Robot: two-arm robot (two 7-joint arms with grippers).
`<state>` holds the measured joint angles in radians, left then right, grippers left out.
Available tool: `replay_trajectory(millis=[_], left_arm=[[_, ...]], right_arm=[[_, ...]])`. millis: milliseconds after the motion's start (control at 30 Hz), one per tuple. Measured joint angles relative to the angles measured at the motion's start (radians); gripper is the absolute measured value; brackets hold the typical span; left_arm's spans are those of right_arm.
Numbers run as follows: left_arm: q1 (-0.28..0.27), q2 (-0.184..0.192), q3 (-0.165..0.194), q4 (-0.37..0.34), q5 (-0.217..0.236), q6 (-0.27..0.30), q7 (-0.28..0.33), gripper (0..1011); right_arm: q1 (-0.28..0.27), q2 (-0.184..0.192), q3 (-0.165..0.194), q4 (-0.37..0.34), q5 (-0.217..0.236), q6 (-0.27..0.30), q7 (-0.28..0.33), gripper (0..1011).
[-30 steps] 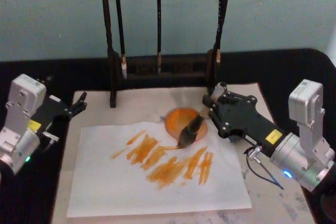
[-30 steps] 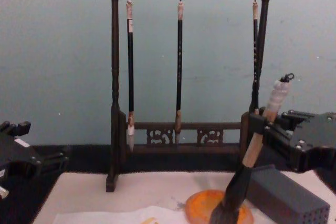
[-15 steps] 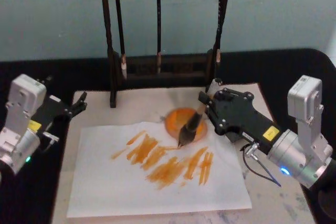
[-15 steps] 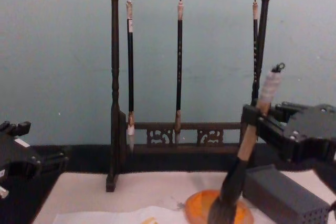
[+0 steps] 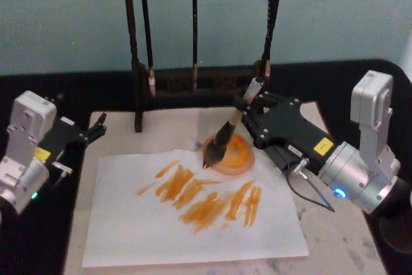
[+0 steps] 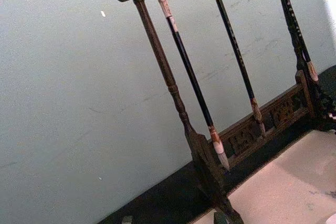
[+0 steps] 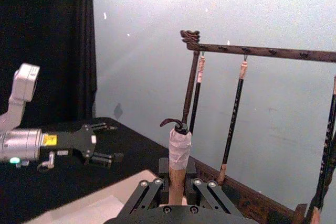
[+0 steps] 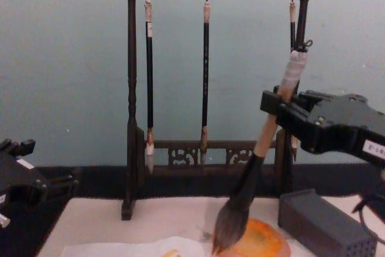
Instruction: Pick up the brush from the inkstone, write on the paper, then place the brush back to its original position.
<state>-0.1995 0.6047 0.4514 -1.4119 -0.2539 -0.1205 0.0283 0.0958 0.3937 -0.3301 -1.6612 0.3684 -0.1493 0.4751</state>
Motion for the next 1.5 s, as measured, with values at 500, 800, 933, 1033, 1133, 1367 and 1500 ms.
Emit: replay_trajectory(millis=[500,800,933,1033,1133,1367,1500], left_arm=[[0.000,0.000,0.000,0.000,0.000,0.000,0.000,1001],[0.000,0.000,0.000,0.000,0.000,0.000,0.000,1001],[0.000,0.000,0.000,0.000,0.000,0.000,0.000,1001],[0.000,0.000,0.000,0.000,0.000,0.000,0.000,1001],[0.000,0.000,0.000,0.000,0.000,0.000,0.000,1001],[0.000,0.000,0.000,0.000,0.000,0.000,0.000,1001],[0.000,0.000,0.000,0.000,0.000,0.000,0.000,1001]], right_arm=[[0.139,-0.052,0.033,0.165,0.273,0.206,0.038,173],[0.178,-0.064,0.065,0.244,0.382,0.283,0.014,173],[0.190,-0.067,0.073,0.278,0.418,0.305,0.002,173],[0.199,-0.069,0.077,0.302,0.443,0.321,-0.003,173],[0.208,-0.072,0.079,0.325,0.467,0.334,-0.009,173],[0.233,-0.084,0.088,0.384,0.523,0.364,-0.027,173],[0.246,-0.089,0.094,0.411,0.550,0.378,-0.039,173]])
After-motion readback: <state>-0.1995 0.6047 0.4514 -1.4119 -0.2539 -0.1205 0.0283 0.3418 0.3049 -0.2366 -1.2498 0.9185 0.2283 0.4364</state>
